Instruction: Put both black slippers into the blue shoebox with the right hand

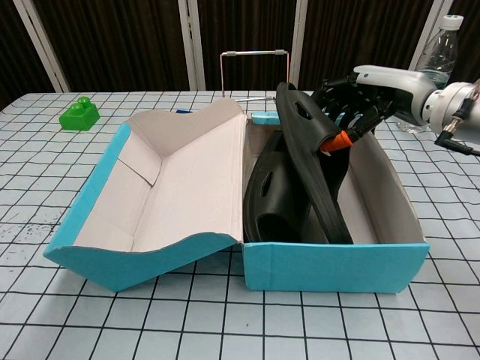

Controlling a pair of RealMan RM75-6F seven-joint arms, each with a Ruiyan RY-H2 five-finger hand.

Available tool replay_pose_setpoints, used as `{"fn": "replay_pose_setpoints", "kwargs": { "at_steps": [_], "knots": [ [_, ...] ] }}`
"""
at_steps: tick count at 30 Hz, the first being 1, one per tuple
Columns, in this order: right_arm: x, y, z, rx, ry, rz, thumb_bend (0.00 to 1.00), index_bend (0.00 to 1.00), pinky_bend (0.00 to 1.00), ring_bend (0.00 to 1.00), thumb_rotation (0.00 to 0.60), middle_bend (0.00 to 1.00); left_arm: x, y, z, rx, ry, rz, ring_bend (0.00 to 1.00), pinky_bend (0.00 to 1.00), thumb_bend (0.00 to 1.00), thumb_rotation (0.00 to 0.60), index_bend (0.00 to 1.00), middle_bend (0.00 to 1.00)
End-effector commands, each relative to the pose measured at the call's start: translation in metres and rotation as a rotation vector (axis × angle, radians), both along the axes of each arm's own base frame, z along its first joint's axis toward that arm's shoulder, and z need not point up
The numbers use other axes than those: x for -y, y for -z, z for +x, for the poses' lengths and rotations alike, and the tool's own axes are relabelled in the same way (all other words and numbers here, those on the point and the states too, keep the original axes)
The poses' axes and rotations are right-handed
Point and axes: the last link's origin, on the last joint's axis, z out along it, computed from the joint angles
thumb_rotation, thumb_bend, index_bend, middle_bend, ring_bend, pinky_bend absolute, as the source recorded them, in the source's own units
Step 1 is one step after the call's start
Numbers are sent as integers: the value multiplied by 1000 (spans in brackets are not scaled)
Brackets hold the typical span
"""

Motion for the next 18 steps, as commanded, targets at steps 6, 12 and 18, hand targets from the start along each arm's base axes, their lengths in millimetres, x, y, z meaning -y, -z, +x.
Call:
{"fn": "replay_pose_setpoints", "kwargs": {
  "at_steps": [6,12,18],
  "knots": [
    [-2,6,-1,-10,3,21,125,645,427,419,600,453,1,-1,0,2,-1,3,0,23,707,600,152,2],
    [-1,10,-2,-23,8,34,125,646,426,419,600,453,0,-1,0,2,-2,1,0,23,707,600,153,2],
    [2,13,-9,-57,27,51,126,654,426,432,600,477,0,0,0,0,-4,0,0,23,706,600,154,2]
  ]
}}
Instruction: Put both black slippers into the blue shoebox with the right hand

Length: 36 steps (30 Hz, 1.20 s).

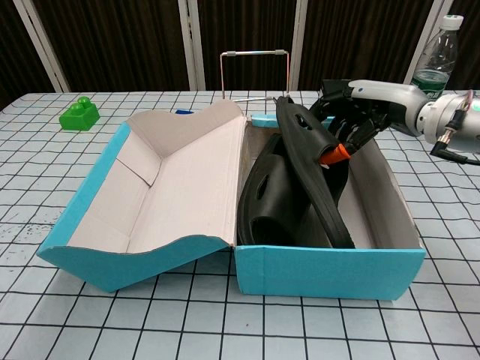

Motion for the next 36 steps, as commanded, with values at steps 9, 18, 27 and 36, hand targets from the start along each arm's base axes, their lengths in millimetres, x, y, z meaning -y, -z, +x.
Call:
{"fn": "replay_pose_setpoints", "kwargs": {
  "at_steps": [9,18,27,36],
  "knots": [
    [0,4,-15,-110,18,83,136,682,427,438,600,500,0,0,0,-6,-1,4,0,23,706,600,154,2],
    [-3,4,-22,-140,15,92,145,691,427,438,600,501,0,1,1,-10,-1,7,0,23,706,600,155,2],
    [-6,17,-23,-184,-6,66,154,698,427,438,600,501,0,1,1,-12,0,6,0,23,706,600,155,2],
    [-3,25,-6,-309,-61,17,157,698,427,438,600,501,0,0,1,-9,-2,8,0,23,707,600,155,2]
  ]
}}
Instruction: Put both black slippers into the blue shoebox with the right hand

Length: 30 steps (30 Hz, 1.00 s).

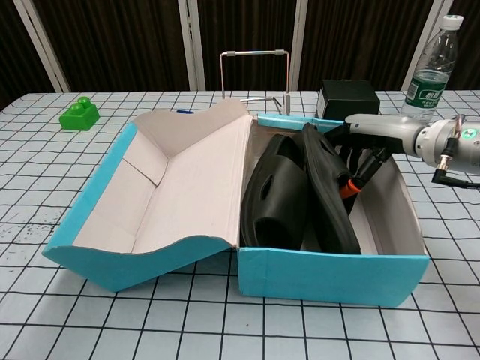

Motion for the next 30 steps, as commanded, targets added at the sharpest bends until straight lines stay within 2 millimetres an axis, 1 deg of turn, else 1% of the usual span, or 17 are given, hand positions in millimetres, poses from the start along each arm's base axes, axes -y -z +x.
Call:
{"fn": "replay_pose_setpoints", "kwargs": {
  "at_steps": [1,11,14,16,18,27,30],
  "knots": [
    [1,3,10,-39,-4,-10,157,698,427,438,600,501,0,-1,-1,3,-2,3,0,23,707,600,155,2],
    [4,-10,21,-32,22,-51,157,689,427,438,600,501,0,0,-1,7,0,-5,0,22,706,600,156,2],
    [3,-14,25,-33,31,-43,157,581,427,437,600,498,0,0,-1,9,0,-5,0,23,706,600,156,2],
    [3,-17,28,-33,38,-34,156,478,427,422,600,461,0,0,-1,10,-1,-6,0,22,706,600,156,2],
    [3,-20,29,-42,44,-23,157,416,427,405,600,408,-1,0,-1,11,-1,-9,0,23,706,600,156,2],
    [2,-30,33,-129,45,40,148,185,427,346,600,168,-1,0,-1,15,-3,-16,0,22,706,600,158,1],
    [1,-31,34,-171,41,76,124,127,427,342,600,124,-1,0,-1,14,-3,-19,0,23,706,600,159,1]
  ]
}}
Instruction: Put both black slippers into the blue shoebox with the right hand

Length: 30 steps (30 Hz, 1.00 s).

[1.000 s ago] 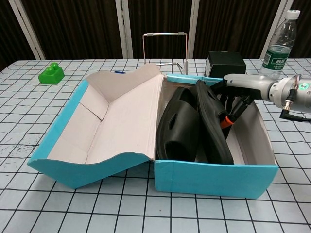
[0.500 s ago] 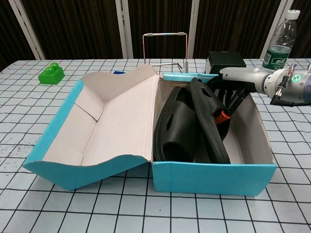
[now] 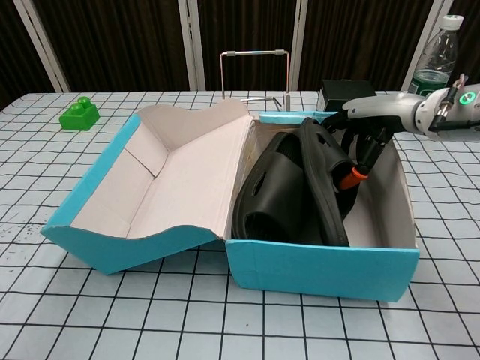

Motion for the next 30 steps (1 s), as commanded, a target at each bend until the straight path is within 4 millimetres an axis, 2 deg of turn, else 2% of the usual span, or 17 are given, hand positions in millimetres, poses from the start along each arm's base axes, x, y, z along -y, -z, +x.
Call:
{"fn": "replay_pose_setpoints", "kwargs": {
  "at_steps": [1,20,30],
  "knots": [
    [-1,-3,2,-42,-1,43,119,114,427,342,600,115,0,0,0,0,0,-1,0,23,706,600,159,1],
    [1,-32,18,-51,73,104,116,107,427,347,600,106,1,0,0,5,-7,-12,0,23,706,600,159,0],
    [2,-25,20,49,116,159,116,107,484,351,600,106,2,-1,0,8,-7,-9,0,23,706,600,162,0]
  ]
}}
